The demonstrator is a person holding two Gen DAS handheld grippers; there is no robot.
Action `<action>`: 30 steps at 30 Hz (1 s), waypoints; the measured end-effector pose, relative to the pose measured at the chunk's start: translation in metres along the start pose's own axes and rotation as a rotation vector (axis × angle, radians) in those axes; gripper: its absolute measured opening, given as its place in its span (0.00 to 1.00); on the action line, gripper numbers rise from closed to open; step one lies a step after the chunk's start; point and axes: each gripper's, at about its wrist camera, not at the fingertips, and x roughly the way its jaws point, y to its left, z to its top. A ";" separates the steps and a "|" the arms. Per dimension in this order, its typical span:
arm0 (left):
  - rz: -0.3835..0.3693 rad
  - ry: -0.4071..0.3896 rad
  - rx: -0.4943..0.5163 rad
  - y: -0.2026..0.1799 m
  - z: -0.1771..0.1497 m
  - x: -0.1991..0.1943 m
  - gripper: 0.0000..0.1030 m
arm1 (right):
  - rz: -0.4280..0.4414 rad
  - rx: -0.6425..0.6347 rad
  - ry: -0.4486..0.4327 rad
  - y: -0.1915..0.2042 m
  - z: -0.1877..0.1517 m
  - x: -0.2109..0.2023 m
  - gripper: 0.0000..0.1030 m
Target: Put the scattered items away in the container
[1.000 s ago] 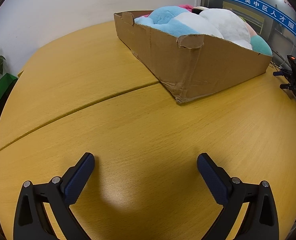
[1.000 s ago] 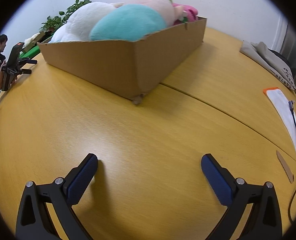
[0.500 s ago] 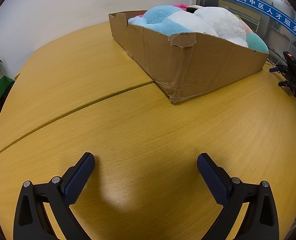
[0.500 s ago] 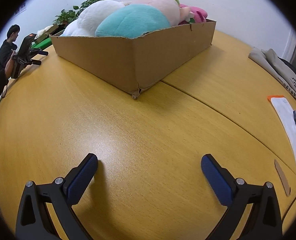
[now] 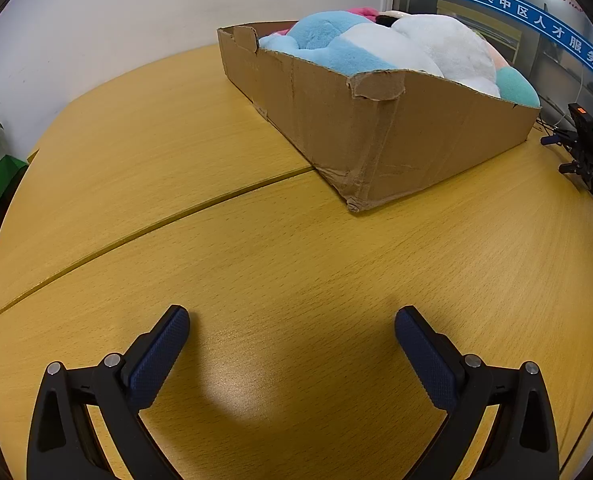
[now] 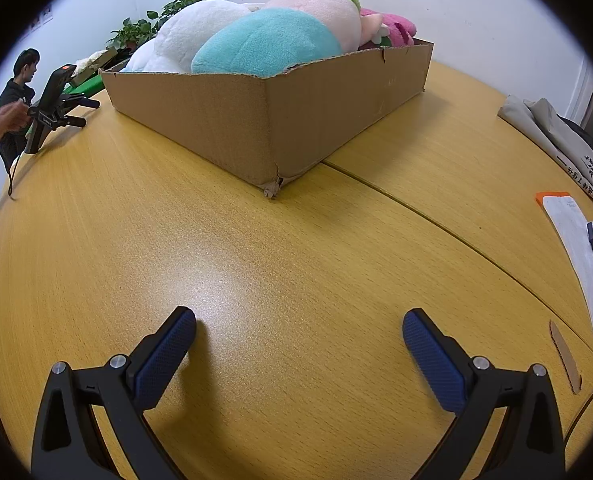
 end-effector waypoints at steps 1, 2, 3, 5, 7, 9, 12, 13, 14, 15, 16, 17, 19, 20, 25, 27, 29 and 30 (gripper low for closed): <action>0.000 0.000 0.000 0.000 0.000 0.000 1.00 | 0.000 0.000 0.000 0.000 0.000 0.000 1.00; 0.000 0.000 0.000 0.000 0.000 0.000 1.00 | 0.000 0.000 0.000 0.000 0.000 0.000 1.00; 0.000 0.000 0.000 0.000 0.000 0.000 1.00 | 0.000 0.000 0.000 0.000 0.000 0.000 1.00; 0.000 0.000 0.000 0.000 0.000 0.000 1.00 | 0.000 0.000 0.000 0.000 0.000 0.000 1.00; 0.000 0.000 0.000 0.000 0.000 0.000 1.00 | 0.000 0.000 0.000 0.001 0.000 0.000 1.00; 0.000 -0.001 0.000 0.000 0.000 0.000 1.00 | 0.000 0.000 0.000 0.001 0.000 0.000 1.00; 0.000 -0.001 0.000 0.000 0.000 0.000 1.00 | 0.000 0.000 -0.001 0.001 0.000 0.001 1.00; 0.000 -0.001 0.000 0.000 0.000 0.000 1.00 | 0.000 0.000 -0.001 0.000 0.000 0.001 1.00; 0.000 -0.001 0.000 0.000 0.001 0.000 1.00 | 0.000 0.000 -0.001 0.000 0.000 0.001 1.00; 0.001 -0.001 0.000 0.000 0.001 0.000 1.00 | 0.000 0.000 -0.001 0.000 0.000 0.001 1.00; 0.001 -0.001 0.000 0.000 0.001 0.000 1.00 | 0.000 0.000 -0.001 0.000 0.000 0.001 1.00; 0.001 -0.001 0.000 0.000 0.001 0.000 1.00 | 0.000 0.000 -0.001 0.000 0.000 0.001 1.00; 0.001 -0.001 0.000 0.000 0.001 0.000 1.00 | 0.000 0.000 -0.002 0.000 0.000 0.001 1.00; 0.001 -0.001 0.000 0.000 0.001 0.000 1.00 | 0.000 0.000 -0.002 0.000 0.000 0.001 1.00; 0.001 -0.001 0.000 0.000 0.001 0.000 1.00 | 0.000 0.000 -0.002 0.001 -0.001 0.001 1.00; 0.001 -0.001 0.000 0.000 0.001 0.000 1.00 | -0.001 0.001 -0.002 0.002 -0.001 0.001 1.00; 0.001 -0.001 0.000 0.000 0.001 0.000 1.00 | 0.000 0.001 -0.003 0.002 -0.001 0.001 1.00; 0.001 -0.001 0.000 0.000 0.001 0.000 1.00 | 0.000 0.001 -0.002 0.002 -0.001 0.001 1.00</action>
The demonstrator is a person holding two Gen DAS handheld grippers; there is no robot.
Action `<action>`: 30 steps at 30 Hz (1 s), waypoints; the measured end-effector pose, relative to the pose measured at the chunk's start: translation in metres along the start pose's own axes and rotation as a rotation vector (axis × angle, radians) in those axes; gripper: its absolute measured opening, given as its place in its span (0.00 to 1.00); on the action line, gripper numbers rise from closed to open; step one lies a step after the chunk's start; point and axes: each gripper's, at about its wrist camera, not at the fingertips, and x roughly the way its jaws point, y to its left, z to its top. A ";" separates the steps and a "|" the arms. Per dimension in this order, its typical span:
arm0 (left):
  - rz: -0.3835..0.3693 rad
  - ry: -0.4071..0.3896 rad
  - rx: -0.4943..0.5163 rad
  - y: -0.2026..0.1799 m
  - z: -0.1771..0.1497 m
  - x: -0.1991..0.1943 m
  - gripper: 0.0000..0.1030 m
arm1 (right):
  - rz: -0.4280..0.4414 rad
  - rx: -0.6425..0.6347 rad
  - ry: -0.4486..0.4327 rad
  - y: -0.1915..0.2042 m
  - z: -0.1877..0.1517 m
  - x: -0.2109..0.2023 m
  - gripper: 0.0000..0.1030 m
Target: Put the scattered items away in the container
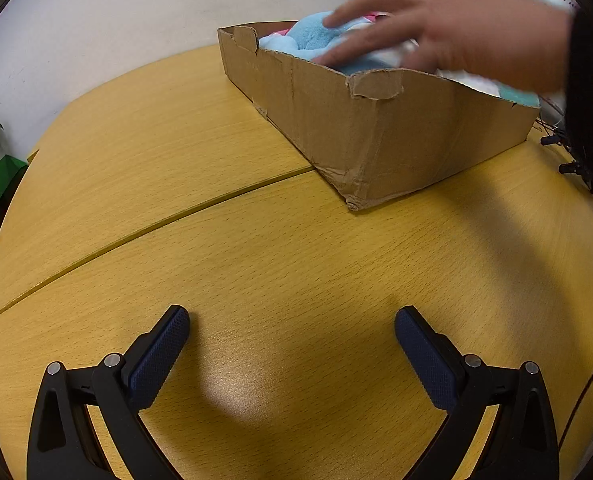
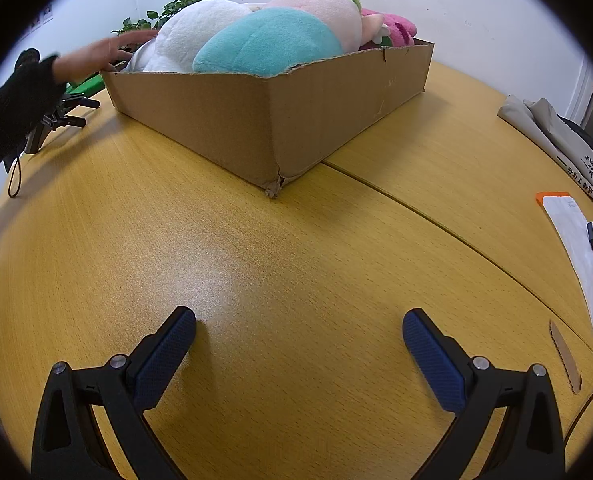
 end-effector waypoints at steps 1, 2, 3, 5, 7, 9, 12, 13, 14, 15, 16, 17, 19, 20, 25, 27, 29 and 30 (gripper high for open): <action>0.000 0.000 0.000 0.000 0.000 0.000 1.00 | 0.000 0.000 0.000 0.000 0.000 0.000 1.00; 0.000 0.000 0.000 0.000 0.000 0.000 1.00 | 0.000 0.000 0.000 0.000 0.000 0.000 1.00; 0.000 0.000 0.000 0.000 0.000 0.000 1.00 | 0.000 0.000 0.000 0.000 0.000 0.000 1.00; 0.000 0.000 0.000 0.000 0.000 0.000 1.00 | 0.000 0.000 0.000 0.000 0.000 0.000 1.00; 0.000 0.000 0.000 0.000 0.000 0.000 1.00 | 0.000 0.000 0.000 0.000 0.000 0.000 1.00; 0.000 0.000 0.000 0.000 0.000 0.000 1.00 | 0.000 0.000 0.001 0.000 0.001 0.000 1.00; 0.000 0.000 0.000 0.000 0.000 0.000 1.00 | 0.001 0.001 0.001 0.000 0.001 0.000 1.00; 0.000 0.000 0.000 0.000 0.000 0.000 1.00 | 0.001 0.001 0.001 0.000 0.001 0.000 1.00; 0.000 0.000 0.000 0.000 0.000 0.000 1.00 | 0.001 0.001 0.001 0.000 0.001 0.000 1.00; 0.000 0.000 0.000 0.000 0.000 0.000 1.00 | 0.001 0.001 0.001 0.000 0.001 0.000 1.00; 0.000 0.000 0.000 0.000 0.000 0.000 1.00 | 0.001 0.001 0.001 0.000 0.001 0.000 1.00; 0.000 0.000 0.000 0.000 0.000 0.000 1.00 | 0.001 0.001 0.001 0.000 0.001 0.000 1.00; 0.000 0.000 0.000 0.000 0.000 0.000 1.00 | 0.001 0.001 0.001 0.000 0.001 0.000 1.00; 0.000 0.000 0.000 0.000 0.001 0.000 1.00 | 0.001 0.001 0.002 0.000 0.001 0.000 1.00; 0.000 0.000 0.000 0.000 0.001 0.000 1.00 | 0.000 0.002 0.002 0.000 0.002 0.000 1.00; 0.000 -0.001 0.000 0.000 0.001 0.000 1.00 | 0.000 0.002 0.002 0.000 0.002 0.000 1.00; 0.000 -0.001 0.000 0.000 0.001 0.000 1.00 | 0.000 0.002 0.002 0.000 0.002 0.001 1.00; 0.000 -0.001 0.000 0.000 0.001 0.000 1.00 | 0.000 0.002 0.002 0.000 0.002 0.001 1.00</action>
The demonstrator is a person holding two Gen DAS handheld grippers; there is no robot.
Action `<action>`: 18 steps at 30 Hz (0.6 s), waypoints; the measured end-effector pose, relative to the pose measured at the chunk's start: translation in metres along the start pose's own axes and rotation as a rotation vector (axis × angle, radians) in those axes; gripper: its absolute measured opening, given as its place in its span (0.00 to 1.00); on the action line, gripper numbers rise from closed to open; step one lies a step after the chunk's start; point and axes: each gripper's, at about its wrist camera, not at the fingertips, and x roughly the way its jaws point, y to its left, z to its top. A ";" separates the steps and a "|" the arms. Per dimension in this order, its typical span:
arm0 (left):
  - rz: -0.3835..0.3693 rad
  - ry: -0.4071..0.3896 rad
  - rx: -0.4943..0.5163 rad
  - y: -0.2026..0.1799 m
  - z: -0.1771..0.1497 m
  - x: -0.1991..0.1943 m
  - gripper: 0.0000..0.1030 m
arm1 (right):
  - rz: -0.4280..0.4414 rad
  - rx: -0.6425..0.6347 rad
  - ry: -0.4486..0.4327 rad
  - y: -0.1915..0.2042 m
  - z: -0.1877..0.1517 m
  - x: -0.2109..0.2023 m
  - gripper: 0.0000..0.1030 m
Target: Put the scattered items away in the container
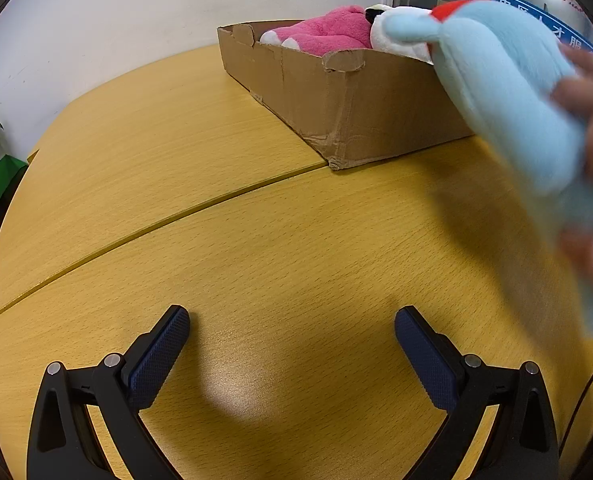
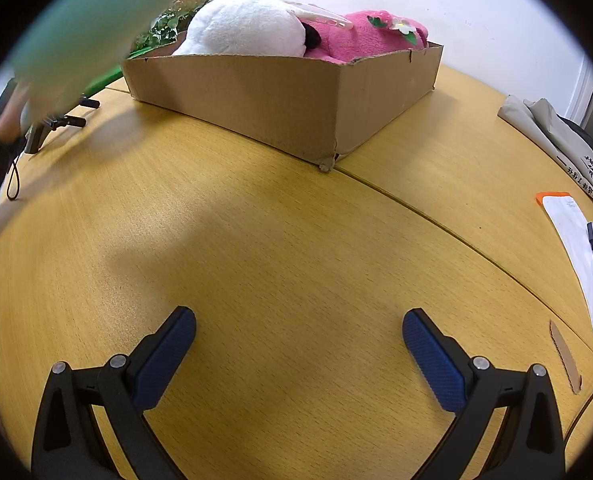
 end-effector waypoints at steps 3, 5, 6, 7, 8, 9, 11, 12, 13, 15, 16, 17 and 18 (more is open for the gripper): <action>0.000 0.000 0.000 0.000 0.000 0.000 1.00 | 0.000 0.000 0.000 0.000 0.000 0.000 1.00; 0.000 0.000 0.000 0.000 0.000 0.000 1.00 | 0.000 0.001 0.000 0.000 0.000 0.000 1.00; 0.000 0.000 0.000 0.000 0.000 0.000 1.00 | 0.000 0.001 0.000 0.000 0.000 0.000 1.00; 0.000 0.000 0.000 0.000 0.000 0.000 1.00 | -0.001 0.001 0.000 0.000 0.000 0.000 1.00; 0.000 0.000 0.000 0.000 0.000 0.000 1.00 | -0.001 0.001 0.000 0.000 0.000 0.000 1.00; 0.000 0.000 0.000 0.000 0.000 0.000 1.00 | -0.001 0.001 0.000 0.000 0.000 0.000 1.00; 0.000 0.000 0.000 0.000 0.000 0.000 1.00 | -0.001 0.001 0.000 0.000 0.000 0.000 1.00; 0.000 0.000 0.000 0.000 0.000 0.000 1.00 | -0.001 0.001 0.000 0.000 0.000 0.000 1.00; 0.000 0.000 0.000 0.000 0.000 0.000 1.00 | -0.001 0.002 0.000 0.000 0.000 0.000 1.00; 0.017 -0.001 -0.028 0.004 0.001 0.001 1.00 | -0.001 0.002 0.000 0.000 0.000 0.000 1.00; 0.024 -0.001 -0.038 0.006 0.001 0.001 1.00 | -0.001 0.002 0.000 0.000 0.001 0.000 1.00; 0.031 -0.001 -0.046 0.008 0.002 0.000 1.00 | -0.001 0.002 0.000 0.000 0.001 0.001 1.00; 0.035 -0.002 -0.052 0.010 0.002 0.000 1.00 | -0.001 0.002 0.000 0.000 0.001 0.000 1.00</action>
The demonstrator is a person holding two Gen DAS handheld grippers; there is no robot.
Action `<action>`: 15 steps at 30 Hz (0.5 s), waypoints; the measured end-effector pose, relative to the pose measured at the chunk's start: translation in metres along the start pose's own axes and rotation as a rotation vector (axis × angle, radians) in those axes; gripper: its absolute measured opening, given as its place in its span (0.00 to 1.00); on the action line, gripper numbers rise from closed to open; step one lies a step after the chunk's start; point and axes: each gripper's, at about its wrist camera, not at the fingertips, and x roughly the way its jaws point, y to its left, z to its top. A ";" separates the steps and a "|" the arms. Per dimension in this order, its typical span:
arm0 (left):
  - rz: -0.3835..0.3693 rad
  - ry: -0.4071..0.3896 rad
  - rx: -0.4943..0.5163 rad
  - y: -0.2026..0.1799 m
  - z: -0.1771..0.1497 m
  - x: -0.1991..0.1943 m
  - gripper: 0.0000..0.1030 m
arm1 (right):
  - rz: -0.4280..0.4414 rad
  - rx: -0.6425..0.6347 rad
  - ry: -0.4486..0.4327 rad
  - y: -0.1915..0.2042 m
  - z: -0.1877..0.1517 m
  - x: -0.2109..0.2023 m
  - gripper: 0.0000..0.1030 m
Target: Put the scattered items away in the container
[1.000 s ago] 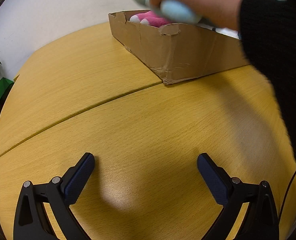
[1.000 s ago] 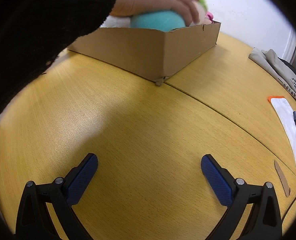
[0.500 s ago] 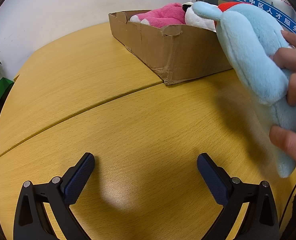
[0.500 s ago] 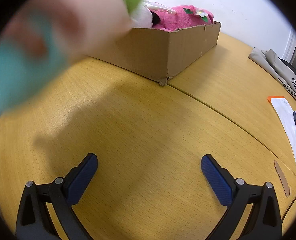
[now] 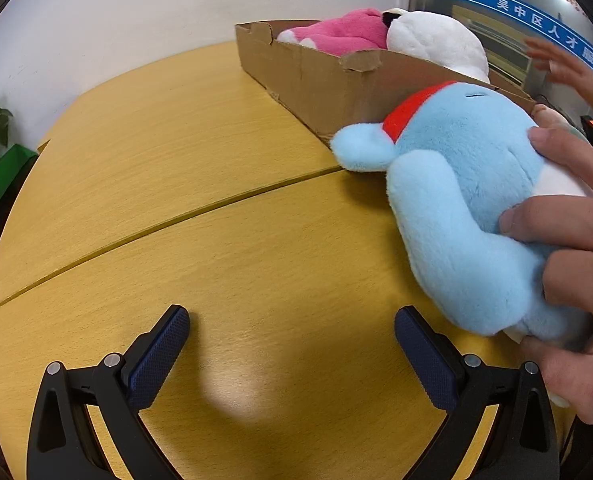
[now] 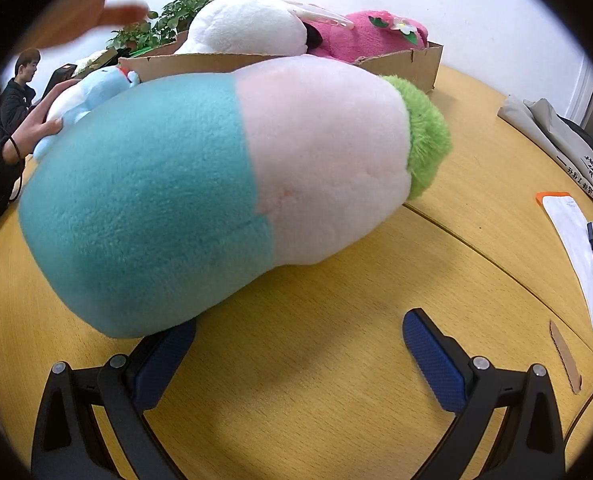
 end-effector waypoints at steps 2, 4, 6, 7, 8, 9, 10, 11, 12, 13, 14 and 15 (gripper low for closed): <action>0.005 0.000 -0.006 0.001 0.000 0.000 1.00 | 0.000 0.000 0.000 0.000 0.000 0.000 1.00; 0.007 -0.001 -0.005 0.002 0.000 -0.001 1.00 | 0.000 0.001 0.000 0.000 0.000 0.000 1.00; 0.007 -0.001 -0.005 0.002 0.000 -0.001 1.00 | 0.000 0.001 0.000 0.000 0.000 0.000 1.00; 0.007 -0.001 -0.005 0.002 0.000 -0.001 1.00 | 0.000 0.001 0.000 0.000 0.000 0.000 1.00; 0.007 -0.001 -0.005 0.002 0.000 -0.001 1.00 | -0.001 0.001 0.000 0.000 0.000 0.000 1.00; 0.007 -0.001 -0.005 0.002 0.000 -0.001 1.00 | -0.001 0.001 0.000 0.000 0.000 0.000 1.00; 0.007 -0.001 -0.005 0.002 0.000 -0.001 1.00 | -0.001 0.001 0.000 0.000 0.000 0.000 1.00; 0.007 -0.001 -0.005 0.002 0.000 -0.001 1.00 | -0.001 0.001 0.000 0.000 0.000 0.000 1.00; 0.007 -0.001 -0.005 0.002 0.000 -0.001 1.00 | -0.001 0.002 0.000 0.000 0.000 0.000 1.00; 0.007 -0.001 -0.005 0.002 0.000 -0.001 1.00 | -0.001 0.002 0.000 0.000 0.000 0.000 1.00; 0.007 -0.001 -0.005 0.002 0.000 -0.001 1.00 | -0.001 0.002 0.000 0.000 0.000 0.000 1.00; 0.007 -0.001 -0.005 0.002 0.000 -0.001 1.00 | -0.001 0.002 0.000 0.000 0.001 0.000 1.00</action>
